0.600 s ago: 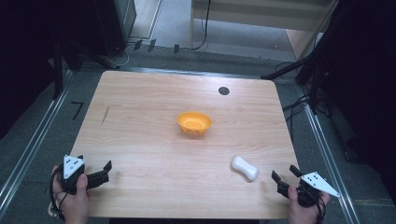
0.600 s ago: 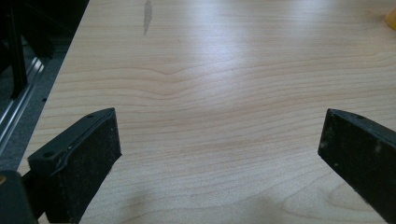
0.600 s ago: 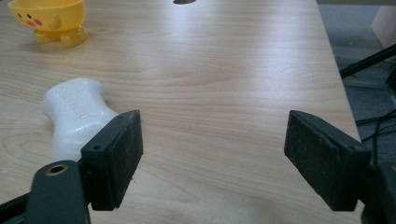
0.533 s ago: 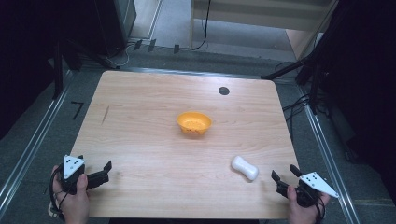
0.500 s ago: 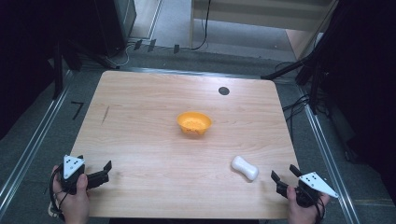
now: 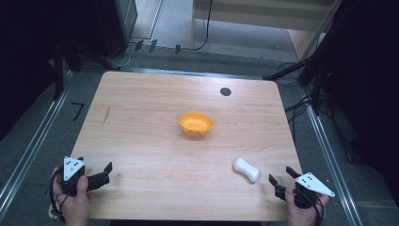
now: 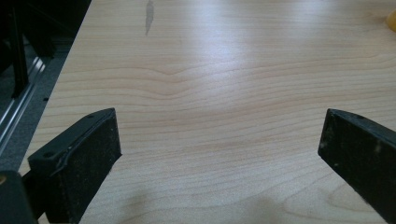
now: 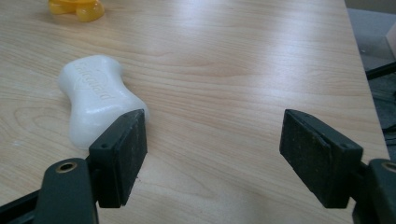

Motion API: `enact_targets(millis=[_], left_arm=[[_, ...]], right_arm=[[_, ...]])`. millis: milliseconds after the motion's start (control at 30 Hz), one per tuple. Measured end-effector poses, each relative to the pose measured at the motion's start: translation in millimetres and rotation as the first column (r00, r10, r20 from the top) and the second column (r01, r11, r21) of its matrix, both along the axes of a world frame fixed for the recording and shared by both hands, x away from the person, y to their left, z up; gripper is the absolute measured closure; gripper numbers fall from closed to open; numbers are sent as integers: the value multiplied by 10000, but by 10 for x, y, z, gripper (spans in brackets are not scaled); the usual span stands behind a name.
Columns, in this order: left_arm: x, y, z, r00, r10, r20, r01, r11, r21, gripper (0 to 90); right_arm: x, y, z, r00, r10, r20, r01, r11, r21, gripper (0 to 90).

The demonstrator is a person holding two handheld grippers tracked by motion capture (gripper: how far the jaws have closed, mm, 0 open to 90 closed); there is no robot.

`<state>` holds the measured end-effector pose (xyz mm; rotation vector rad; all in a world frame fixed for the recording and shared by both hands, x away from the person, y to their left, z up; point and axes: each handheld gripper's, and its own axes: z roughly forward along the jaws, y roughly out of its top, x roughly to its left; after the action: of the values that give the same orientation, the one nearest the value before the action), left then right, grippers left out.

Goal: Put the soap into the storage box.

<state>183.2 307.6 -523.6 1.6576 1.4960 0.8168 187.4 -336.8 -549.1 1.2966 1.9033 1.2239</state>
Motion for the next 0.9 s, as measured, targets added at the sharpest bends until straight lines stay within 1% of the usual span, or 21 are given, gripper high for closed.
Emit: enact_targets(millis=[33,100,133,233,267,300,333,400,533,633,700,800,833,900], left_arm=[[-4,-1,1,10000,-29,-15,29,10000,34,0],[-3,-4,1,10000,-40,-20,40,10000,52,0],[-2,-5,1,10000,-49,-25,49,10000,63,0],[-1,-10,0,10000,-59,-27,59,10000,78,0],[-1,-10,0,10000,-59,-27,59,10000,78,0],[-2,-11,0,10000,-53,-7,53,9999,93,0],[-2,-10,0,10000,-55,-4,55,9999,91,0],[-2,-9,0,10000,-73,-12,73,9999,76,0],[-2,-9,0,10000,-92,-17,92,9999,76,0],[-2,-9,0,10000,-95,-19,95,9999,75,0],[-1,-10,-1,9999,-105,-16,105,9999,68,0],[1,-14,-2,9999,-105,-13,105,9999,56,0],[2,-14,-2,9999,-114,-27,114,9999,55,0],[2,-14,-1,9999,-118,-57,118,9999,75,0]], right_arm=[[2,0,0,9999,95,-43,-95,10000,29,248],[3,11,12,9995,277,-169,-278,9996,-80,249],[10,17,23,9991,406,-148,-410,9988,-283,249],[20,62,79,9967,763,-282,-784,9937,-807,257],[20,62,79,9967,763,-282,-784,9937,-807,257],[38,87,107,9934,1055,-440,-1101,9867,-1193,268],[48,96,117,9910,1229,-532,-1289,9834,-1281,270],[64,108,134,9883,1368,-670,-1455,9780,-1497,270],[114,110,167,9790,1761,-1022,-1902,9703,-1495,274],[158,129,212,9740,1923,-1196,-2106,9632,-1672,274],[188,153,251,9697,2051,-1328,-2274,9563,-1836,270],[235,190,321,9629,2251,-1489,-2535,9437,-2126,271],[253,200,343,9604,2338,-1517,-2639,9380,-2248,271],[287,220,382,9548,2437,-1703,-2796,9307,-2359,271]])
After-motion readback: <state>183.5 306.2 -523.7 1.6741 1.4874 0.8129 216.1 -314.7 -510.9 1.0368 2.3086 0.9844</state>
